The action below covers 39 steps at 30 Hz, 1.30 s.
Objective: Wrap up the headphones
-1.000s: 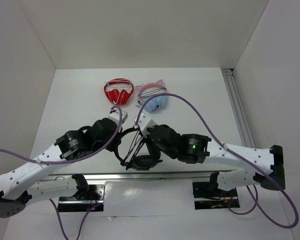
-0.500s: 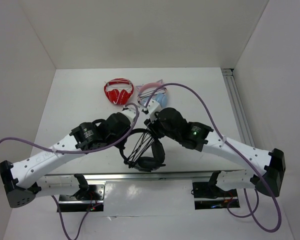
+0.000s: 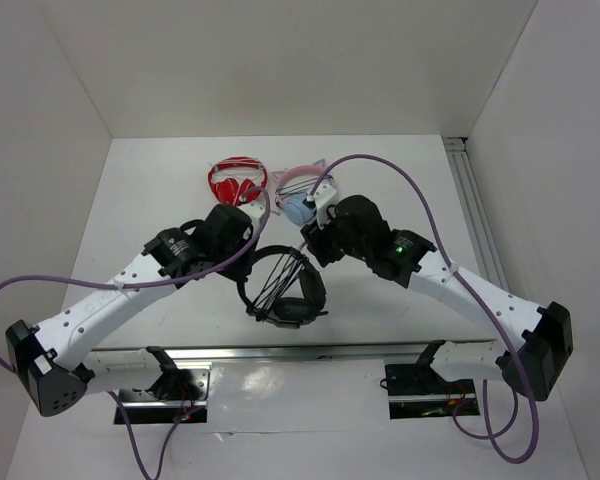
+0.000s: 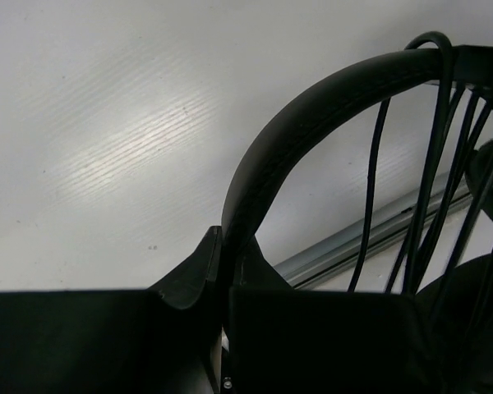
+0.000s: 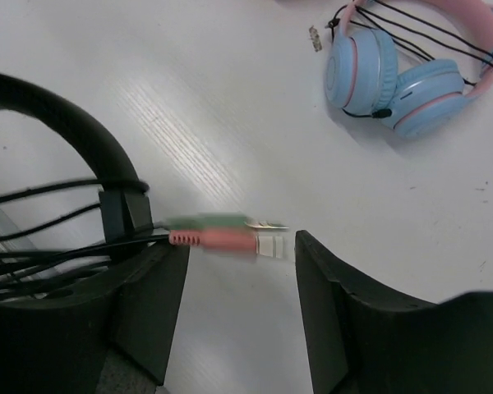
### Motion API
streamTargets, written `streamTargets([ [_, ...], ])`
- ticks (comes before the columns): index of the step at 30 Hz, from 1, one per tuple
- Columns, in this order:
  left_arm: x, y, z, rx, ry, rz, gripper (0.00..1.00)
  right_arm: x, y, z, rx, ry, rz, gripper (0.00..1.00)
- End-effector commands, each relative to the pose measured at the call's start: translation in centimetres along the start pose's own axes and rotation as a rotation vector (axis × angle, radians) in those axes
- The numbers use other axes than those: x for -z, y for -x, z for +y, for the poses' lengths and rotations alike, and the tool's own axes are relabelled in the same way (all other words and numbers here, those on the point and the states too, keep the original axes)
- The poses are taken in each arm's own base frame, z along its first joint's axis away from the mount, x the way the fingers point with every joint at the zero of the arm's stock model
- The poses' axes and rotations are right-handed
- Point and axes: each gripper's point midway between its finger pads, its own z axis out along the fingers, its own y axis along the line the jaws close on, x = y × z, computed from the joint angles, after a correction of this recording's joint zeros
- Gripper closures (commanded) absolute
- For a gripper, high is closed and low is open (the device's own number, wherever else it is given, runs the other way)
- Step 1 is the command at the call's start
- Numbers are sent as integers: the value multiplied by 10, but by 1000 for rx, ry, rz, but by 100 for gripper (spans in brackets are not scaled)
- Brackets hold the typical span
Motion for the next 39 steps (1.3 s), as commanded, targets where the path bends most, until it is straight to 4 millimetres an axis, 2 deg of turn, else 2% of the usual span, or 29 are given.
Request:
streamTargets([
  [1,8,-19,-1,-24,-61,100,100,-1,7,-34,-44,-96,-41,38],
  [2,8,-19,-1,-24,-61,100,100,-1,6,-39,-54,-99,-40,38],
  [4,9,-19,-2,-14,-77,104,100,-6,-1,-36,-53,-88,-18,24],
  [5,11,-16,-5,-24,-95,99,100,-10,-3,-40,-58,-96,-11,22],
  [7,11,-17,-7,-23,-104,101,100,-16,-9,-39,-67,-94,11,1],
  [12,6,-19,2,-9,-59,109,100,-16,-10,-48,-99,-122,12,1],
  [15,0,-21,11,20,-4,132,100,-7,-3,-65,-147,-201,-20,1],
  [16,-4,-22,13,18,12,144,100,1,6,-73,-170,-248,-50,0],
  [18,-6,-25,18,38,43,160,100,20,17,-102,-273,-408,-111,0],
  [19,-9,-27,18,37,47,173,100,36,29,-109,-317,-453,-155,0],
  [21,-14,-21,17,67,58,152,100,54,31,-115,-418,-513,-176,0],
  [22,-18,-20,17,67,59,155,100,68,38,-111,-468,-494,-202,0],
  [23,-16,-15,17,81,68,138,100,74,41,-111,-472,-492,-220,0],
  [29,-34,13,18,185,151,99,100,115,50,-79,-599,-330,-293,0],
  [32,-51,28,11,257,184,71,100,133,55,-68,-618,-275,-323,0],
  [34,-61,49,-3,309,166,16,100,141,56,-66,-626,-264,-323,0],
  [35,-77,51,-4,321,190,31,100,147,61,-66,-636,-261,-335,0],
  [36,-85,56,-6,336,194,37,100,150,59,-66,-635,-264,-320,0],
  [37,-88,80,-18,345,173,-10,100,153,60,-65,-635,-264,-320,0],
  [38,-97,91,-28,350,160,-21,100,155,61,-64,-634,-255,-317,0],
  [39,-127,88,-29,338,195,23,100,162,66,-64,-635,-253,-327,0],
])
